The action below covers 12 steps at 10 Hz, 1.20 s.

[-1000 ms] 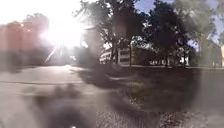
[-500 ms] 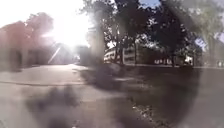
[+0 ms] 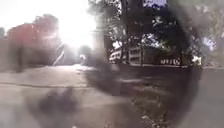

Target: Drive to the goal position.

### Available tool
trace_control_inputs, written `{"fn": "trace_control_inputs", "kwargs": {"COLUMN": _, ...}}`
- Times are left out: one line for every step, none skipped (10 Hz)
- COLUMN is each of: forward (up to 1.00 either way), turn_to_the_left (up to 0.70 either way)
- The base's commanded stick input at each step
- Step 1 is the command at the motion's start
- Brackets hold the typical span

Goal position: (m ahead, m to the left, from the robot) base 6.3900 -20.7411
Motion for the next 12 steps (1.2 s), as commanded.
{"fn": "trace_control_inputs", "kwargs": {"forward": 0.0, "turn_to_the_left": 0.04}}
{"fn": "trace_control_inputs", "kwargs": {"forward": 0.0, "turn_to_the_left": 0.0}}
{"fn": "trace_control_inputs", "kwargs": {"forward": 0.0, "turn_to_the_left": 0.0}}
{"fn": "trace_control_inputs", "kwargs": {"forward": 0.0, "turn_to_the_left": 0.0}}
{"fn": "trace_control_inputs", "kwargs": {"forward": 0.0, "turn_to_the_left": 0.0}}
{"fn": "trace_control_inputs", "kwargs": {"forward": 0.0, "turn_to_the_left": 0.0}}
{"fn": "trace_control_inputs", "kwargs": {"forward": 0.0, "turn_to_the_left": 0.0}}
{"fn": "trace_control_inputs", "kwargs": {"forward": 0.0, "turn_to_the_left": 0.0}}
{"fn": "trace_control_inputs", "kwargs": {"forward": 0.0, "turn_to_the_left": 0.0}}
{"fn": "trace_control_inputs", "kwargs": {"forward": 0.0, "turn_to_the_left": 0.0}}
{"fn": "trace_control_inputs", "kwargs": {"forward": 0.7, "turn_to_the_left": 0.0}}
{"fn": "trace_control_inputs", "kwargs": {"forward": 0.7, "turn_to_the_left": 0.0}}
